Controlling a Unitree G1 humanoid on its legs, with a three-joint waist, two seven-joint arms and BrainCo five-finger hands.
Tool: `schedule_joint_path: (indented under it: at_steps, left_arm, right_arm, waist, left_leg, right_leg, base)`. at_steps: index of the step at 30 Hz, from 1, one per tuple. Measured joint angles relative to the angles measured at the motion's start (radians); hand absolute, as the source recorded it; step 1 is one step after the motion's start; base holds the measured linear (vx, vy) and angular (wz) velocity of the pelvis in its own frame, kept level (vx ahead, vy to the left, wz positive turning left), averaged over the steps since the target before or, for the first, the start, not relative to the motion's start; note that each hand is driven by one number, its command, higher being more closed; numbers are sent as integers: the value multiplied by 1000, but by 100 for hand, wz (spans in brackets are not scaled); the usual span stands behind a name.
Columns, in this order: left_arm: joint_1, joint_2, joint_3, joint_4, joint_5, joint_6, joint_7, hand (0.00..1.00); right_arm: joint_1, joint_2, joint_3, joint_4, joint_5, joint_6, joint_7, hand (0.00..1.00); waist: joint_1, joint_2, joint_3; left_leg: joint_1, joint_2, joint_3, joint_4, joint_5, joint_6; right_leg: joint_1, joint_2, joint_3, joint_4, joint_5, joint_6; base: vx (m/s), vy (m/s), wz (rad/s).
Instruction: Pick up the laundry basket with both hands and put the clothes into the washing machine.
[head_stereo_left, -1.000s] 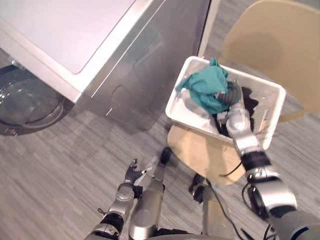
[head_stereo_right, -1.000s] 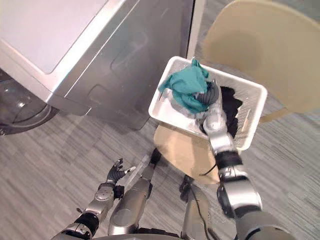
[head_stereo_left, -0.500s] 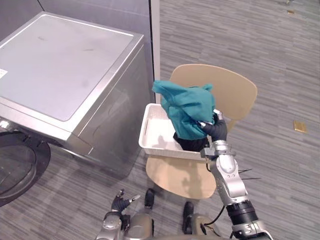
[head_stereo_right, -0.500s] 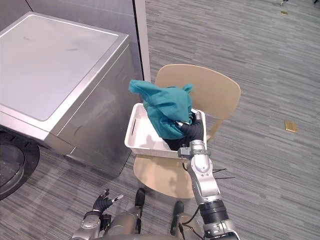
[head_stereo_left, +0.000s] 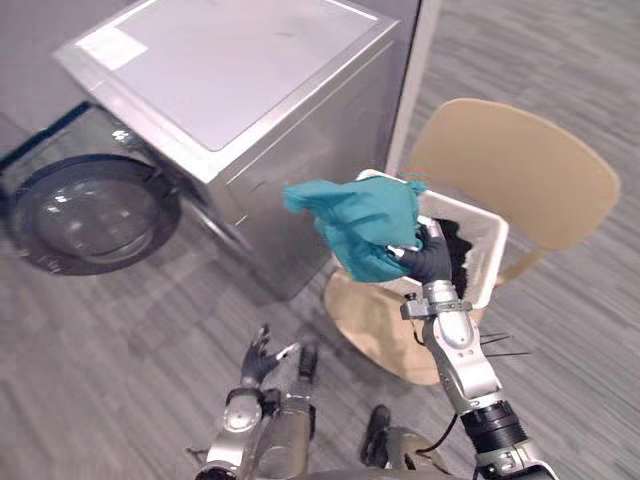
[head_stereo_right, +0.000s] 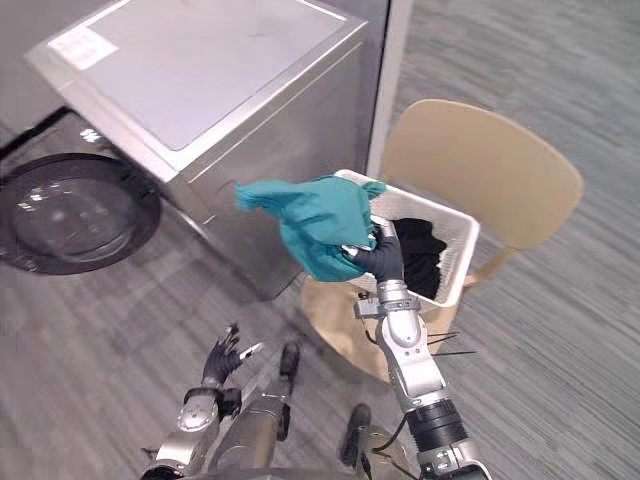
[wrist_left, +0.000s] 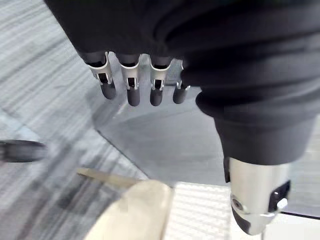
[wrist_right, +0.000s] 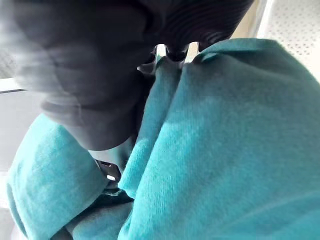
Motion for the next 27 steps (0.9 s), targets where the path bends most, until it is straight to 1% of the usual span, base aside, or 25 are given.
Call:
schedule_joint_path:
  at_steps: [1, 2, 3, 4, 6, 7, 9, 12, 13, 17, 18, 23, 24, 25, 27]
  left_arm:
    - [5, -2, -3, -62, 0, -23, 0, 0]
    - [3, -2, -4, -85, 0, -29, 0, 0]
    - [-5, -1, -16, -130, 0, -42, 0, 0]
    - [-20, 4, -26, -163, 2, -49, 0, 0]
    - [-60, 25, -59, -213, 6, -60, 12, 0]
    - [-70, 37, -66, -247, 14, -60, 21, 0]
    - [-72, 60, -80, -289, 23, -61, 24, 0]
    - [-78, 71, -91, -330, 26, -72, 38, 0]
    - [-84, 74, -103, -333, 27, -74, 43, 0]
    - [-130, 78, -177, -329, 42, -70, 45, 0]
    - [-134, 74, -177, -329, 43, -69, 46, 100]
    - [-166, 89, -195, -316, 64, -68, 65, 100]
    - [-166, 89, -195, -311, 66, -68, 67, 100]
    - [-166, 91, -195, -303, 67, -67, 73, 100]
    - [-167, 94, -195, -299, 71, -67, 89, 100]
  right_arm:
    - [4, -17, 6, 0, -16, 4, 2, 100]
    - [3, -19, 5, 0, -27, 4, 3, 100]
    - [3, -27, -1, -1, -42, 3, 2, 100]
    - [2, -29, -2, 0, -50, 5, 2, 100]
    - [3, -24, 0, 1, -79, 10, 4, 100]
    - [2, -19, 9, 3, -93, 15, 10, 100]
    - [-9, -11, 32, 30, -103, 16, 28, 100]
    - [-61, -3, 113, 103, -112, 23, 54, 100]
    - [-78, 8, 165, 120, -112, 26, 73, 100]
    - [-94, 25, 260, 171, -105, 33, 111, 100]
    - [-94, 29, 271, 181, -97, 35, 113, 100]
    - [-94, 18, 300, 187, -50, 42, 139, 100]
    - [-94, 4, 319, 188, -40, 43, 142, 0]
    - [-94, -13, 340, 188, -30, 43, 151, 0]
    - [-94, -22, 360, 188, -22, 43, 158, 0]
  waist:
    - [1, 23, -14]
    - [0, 32, -20]
    - [-2, 55, -35]
    - [0, 65, -43]
    - [0, 50, -46]
    - [0, 36, -53]
    - [1, 25, -60]
    - [4, 26, -65]
    - [5, 26, -75]
    - [4, 26, -79]
    - [4, 26, -79]
    - [4, 27, -85]
    - [4, 27, -97]
    - [4, 28, -114]
    - [3, 30, -128]
  left_leg:
    - [77, 18, 20, 0, -9, 7]
    - [111, 25, 18, -39, -16, -2]
    - [168, 43, 7, -133, -12, -6]
    - [185, 49, 2, -172, -10, -9]
    - [196, 46, -25, -206, -10, -9]
    - [196, 40, -38, -209, -9, -9]
    - [207, 27, -39, -209, -9, -9]
    - [229, 14, -39, -209, -9, -9]
    - [229, 16, -39, -214, -9, -9]
    - [239, 27, -37, -247, 9, 3]
    - [242, 29, -35, -250, 10, 3]
    - [250, 47, -35, -260, 17, -2]
    - [247, 50, -34, -261, 18, -4]
    - [245, 54, -34, -261, 21, -8]
    - [246, 60, -33, -261, 23, -10]
  right_leg:
    - [22, 4, -16, -21, 12, 8]
    - [28, 7, -25, -27, 15, 11]
    - [37, 20, -46, -41, 23, 19]
    - [43, 28, -60, -47, 27, 25]
    - [66, 33, -88, -76, 44, 40]
    - [78, 32, -87, -97, 57, 50]
    - [107, 28, -82, -128, 69, 64]
    - [140, 22, -74, -156, 88, 70]
    - [137, 27, -63, -168, 98, 70]
    - [135, 44, -52, -183, 122, 66]
    - [136, 45, -49, -183, 123, 65]
    - [133, 64, -37, -181, 132, 53]
    - [130, 69, -33, -182, 133, 51]
    - [126, 73, -28, -182, 134, 49]
    - [125, 79, -26, -182, 135, 48]
  base:
    - [-1, 29, 45]
    - [21, 61, 41]
    - [24, 65, 36]
    - [-3, 110, 54]
    - [-22, 115, 44]
    - [-11, 114, 26]
    - [-15, 111, 19]
    - [-66, 74, 1]
    - [-88, 50, -10]
    - [-108, 15, -7]
    - [-89, 2, -7]
    - [-55, -21, -6]
    - [4, -37, -10]
    - [10, -32, -9]
    - [21, -36, -7]
